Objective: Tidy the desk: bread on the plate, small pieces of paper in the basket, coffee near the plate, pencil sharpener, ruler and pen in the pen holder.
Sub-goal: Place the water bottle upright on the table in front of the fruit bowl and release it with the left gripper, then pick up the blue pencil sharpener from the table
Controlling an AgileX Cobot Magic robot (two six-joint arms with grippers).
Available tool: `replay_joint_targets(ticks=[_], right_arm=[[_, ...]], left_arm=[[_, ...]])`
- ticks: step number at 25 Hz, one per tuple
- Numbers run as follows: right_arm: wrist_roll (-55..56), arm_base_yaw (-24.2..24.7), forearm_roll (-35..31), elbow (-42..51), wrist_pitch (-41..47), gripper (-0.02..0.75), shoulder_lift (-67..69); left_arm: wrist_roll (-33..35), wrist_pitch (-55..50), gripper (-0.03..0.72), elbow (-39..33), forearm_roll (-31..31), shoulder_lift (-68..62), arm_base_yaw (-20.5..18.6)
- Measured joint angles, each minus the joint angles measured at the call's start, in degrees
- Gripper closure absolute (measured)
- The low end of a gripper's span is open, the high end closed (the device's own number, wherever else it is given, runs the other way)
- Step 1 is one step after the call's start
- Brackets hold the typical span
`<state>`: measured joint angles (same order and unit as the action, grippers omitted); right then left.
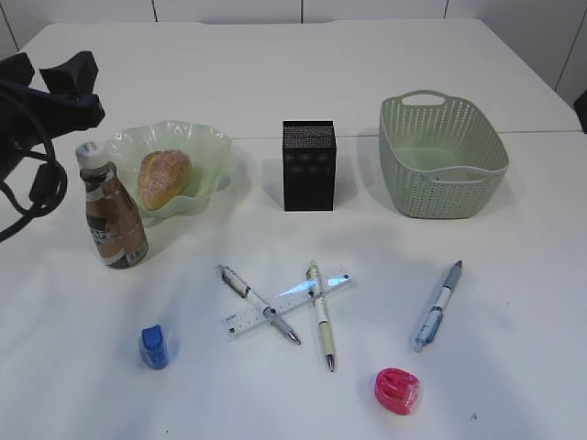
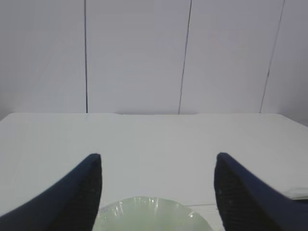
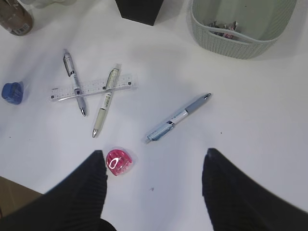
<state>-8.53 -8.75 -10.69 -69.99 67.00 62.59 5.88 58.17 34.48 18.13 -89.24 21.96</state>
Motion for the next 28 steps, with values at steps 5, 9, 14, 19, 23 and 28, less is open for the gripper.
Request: replay_joint_targets(ticks=[5,9,14,19,23,28], right_arm=[[0.0,0.0,0.2,0.0,0.0,0.245,0.0],[0.0,0.0,1.3,0.0,0.0,0.245,0.0],[-0.5,0.0,2.5,0.0,0.6,0.245,0.0],[-0.8,0.0,2.6,0.0,0.8,0.245,0.0],[-0.9,0.0,2.6,0.0,1.0,0.245,0.0],[-1.0,0.0,2.6,0.0,1.0,0.245,0.0]], left_arm=[[0.0,-14.7,0.172,-0.1,-4.8,8.1,0.0],[0.0,-29.7,0.172,-0.1,-6.2,15.6,0.0],[0.0,-48.1,0.172,-0.1,-6.7,23.7,0.0],[0.0,-62.2,0.172,-0.2,-7.0,29.8,0.0],[0.0,-74.2,0.172,-0.2,-7.0,32.4,0.0],[0.0,-86.1,0.172,-0.2,-4.0,32.7,0.0]])
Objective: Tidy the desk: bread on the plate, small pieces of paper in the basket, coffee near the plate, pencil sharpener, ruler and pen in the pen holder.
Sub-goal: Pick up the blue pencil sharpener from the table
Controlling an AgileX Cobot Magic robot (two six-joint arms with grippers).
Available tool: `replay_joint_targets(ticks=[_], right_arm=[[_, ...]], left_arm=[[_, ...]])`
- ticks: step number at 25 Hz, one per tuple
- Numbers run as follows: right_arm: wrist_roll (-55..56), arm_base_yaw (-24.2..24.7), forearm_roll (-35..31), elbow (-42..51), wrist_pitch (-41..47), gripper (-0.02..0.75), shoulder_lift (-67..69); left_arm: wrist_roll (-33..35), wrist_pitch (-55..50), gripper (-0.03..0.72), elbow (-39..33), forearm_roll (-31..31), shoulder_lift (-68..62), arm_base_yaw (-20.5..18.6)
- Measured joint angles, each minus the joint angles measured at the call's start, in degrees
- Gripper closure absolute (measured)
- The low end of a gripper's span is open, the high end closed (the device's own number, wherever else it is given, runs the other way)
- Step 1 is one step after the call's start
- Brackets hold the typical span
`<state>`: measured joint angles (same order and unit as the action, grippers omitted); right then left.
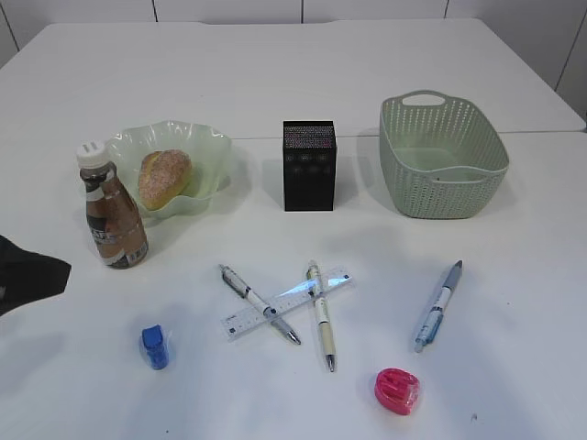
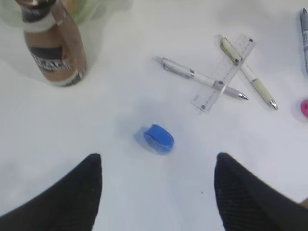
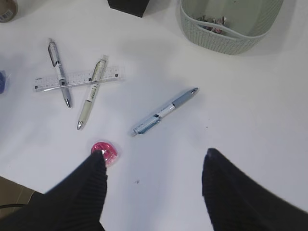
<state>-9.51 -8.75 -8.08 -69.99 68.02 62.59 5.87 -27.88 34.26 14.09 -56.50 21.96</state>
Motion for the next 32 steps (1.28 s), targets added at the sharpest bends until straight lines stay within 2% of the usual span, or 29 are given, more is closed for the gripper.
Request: replay_joint_targets(ticks=[8,13,19,25,32], right_arm=[[0.0,0.0,-0.2,0.0,0.0,0.245,0.0],[-0.1,0.0,-0.4,0.0,0.0,0.245,0.0],[-0.1,0.0,-1.2,0.0,0.0,0.245,0.0],[-0.1,0.0,-1.4,0.0,-0.1,0.245,0.0],[-0.2,0.0,-1.5,0.0,-0.2,0.245,0.0]], left_arm=[[0.5,-4.6,0.172,0.0,7.4,-0.1,0.0],[9.0,-7.7,0.174,0.0,7.5,-0.8,0.0],[11.0,-8.4,0.188,0.0,8.9,-0.8,0.0],[8.8,-9.6,0.19,1.7,15.2,-3.8,0.0],[1.8,-12.8,0.207,6.8,16.0,-12.0,0.0]])
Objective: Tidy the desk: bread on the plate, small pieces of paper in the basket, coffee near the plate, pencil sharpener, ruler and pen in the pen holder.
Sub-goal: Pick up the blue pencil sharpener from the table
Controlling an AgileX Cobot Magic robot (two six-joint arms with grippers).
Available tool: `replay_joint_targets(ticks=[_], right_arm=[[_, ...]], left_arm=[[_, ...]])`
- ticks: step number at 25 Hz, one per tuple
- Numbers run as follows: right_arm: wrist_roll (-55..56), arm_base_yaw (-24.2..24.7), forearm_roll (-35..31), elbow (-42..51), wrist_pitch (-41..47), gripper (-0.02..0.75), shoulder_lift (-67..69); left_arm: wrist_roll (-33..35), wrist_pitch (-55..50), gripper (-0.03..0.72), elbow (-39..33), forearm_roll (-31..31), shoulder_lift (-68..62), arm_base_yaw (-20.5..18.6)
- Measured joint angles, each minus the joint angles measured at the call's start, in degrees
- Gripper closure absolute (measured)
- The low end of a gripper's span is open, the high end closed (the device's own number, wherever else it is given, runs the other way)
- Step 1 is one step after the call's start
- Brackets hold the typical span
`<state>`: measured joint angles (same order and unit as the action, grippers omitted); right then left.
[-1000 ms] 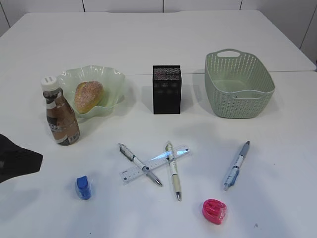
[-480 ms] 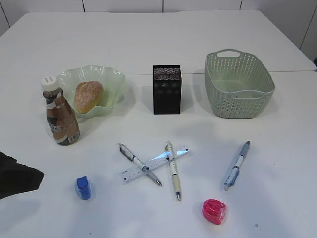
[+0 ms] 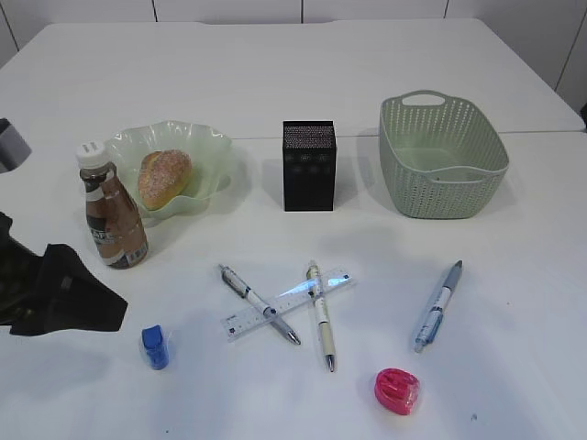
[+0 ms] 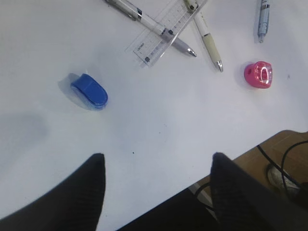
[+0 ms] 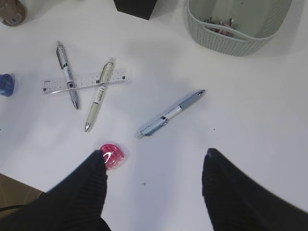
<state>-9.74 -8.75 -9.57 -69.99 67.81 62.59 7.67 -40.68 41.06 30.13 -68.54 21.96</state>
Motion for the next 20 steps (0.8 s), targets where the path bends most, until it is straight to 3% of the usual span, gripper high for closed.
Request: replay_joint_targets(ticks=[8,14,20], right_arm=[[0.0,0.0,-0.1,0.0,-0.2,0.245,0.0],[0.0,0.0,-1.0,0.0,-0.2,0.245,0.0],[0.0,0.0,-1.8,0.0,-0.2,0.245,0.0]], left_arm=[[-2.4,0.5,0.218,1.1,0.7,-3.2,0.0],[-3.2,2.8,0.236,1.2,7.3,-3.6,0.0],[-14.2,2.8,0.274,1.2,4.6,-7.4,0.0]])
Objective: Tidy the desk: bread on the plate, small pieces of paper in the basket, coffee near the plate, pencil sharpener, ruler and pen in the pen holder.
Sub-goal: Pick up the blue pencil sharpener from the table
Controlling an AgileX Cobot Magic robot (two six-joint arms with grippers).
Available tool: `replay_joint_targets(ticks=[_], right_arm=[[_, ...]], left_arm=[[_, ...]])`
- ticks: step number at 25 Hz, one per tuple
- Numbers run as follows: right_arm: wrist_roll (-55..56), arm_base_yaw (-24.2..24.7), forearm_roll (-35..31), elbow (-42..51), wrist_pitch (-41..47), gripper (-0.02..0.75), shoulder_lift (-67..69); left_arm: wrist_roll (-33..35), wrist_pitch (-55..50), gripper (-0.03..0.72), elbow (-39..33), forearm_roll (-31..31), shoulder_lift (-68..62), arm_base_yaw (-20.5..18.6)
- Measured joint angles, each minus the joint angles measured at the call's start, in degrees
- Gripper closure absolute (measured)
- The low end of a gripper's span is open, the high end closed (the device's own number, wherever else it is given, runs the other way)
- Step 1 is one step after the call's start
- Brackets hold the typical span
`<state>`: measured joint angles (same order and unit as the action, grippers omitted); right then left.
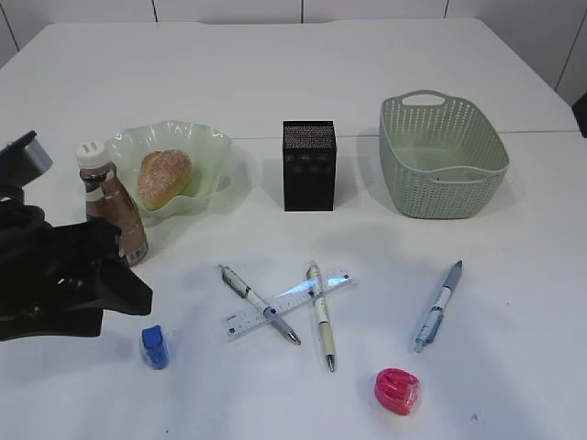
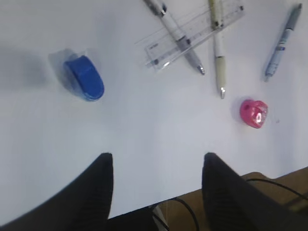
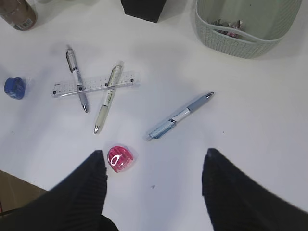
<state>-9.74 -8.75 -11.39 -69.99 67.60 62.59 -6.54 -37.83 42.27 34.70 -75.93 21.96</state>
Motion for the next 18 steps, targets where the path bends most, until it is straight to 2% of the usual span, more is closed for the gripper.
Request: replay_joint_targets(ticks=[6,8,13,18], right_arm=[[0.0,0.0,-0.9,0.0,0.0,0.245,0.0],[0.0,0.0,-1.2,0.0,-0.1,0.245,0.0],[0.0,0.0,-1.3,0.0,-0.2,0.245,0.0],[0.0,0.0,-1.7,0.0,-0.3,0.245,0.0]], left_arm=[[-4.9,0.0,0.284,0.3,-2.0,-1.9,0.0],[-5.3,-1.2,0.284,1.1,-4.7,-2.3,0.0],[-7.2,-10.7,0.285,4.8,-17.2,-2.5,0.0],[-13.6,-21.5,0.285,8.1,-31.8,-2.5,0.0]])
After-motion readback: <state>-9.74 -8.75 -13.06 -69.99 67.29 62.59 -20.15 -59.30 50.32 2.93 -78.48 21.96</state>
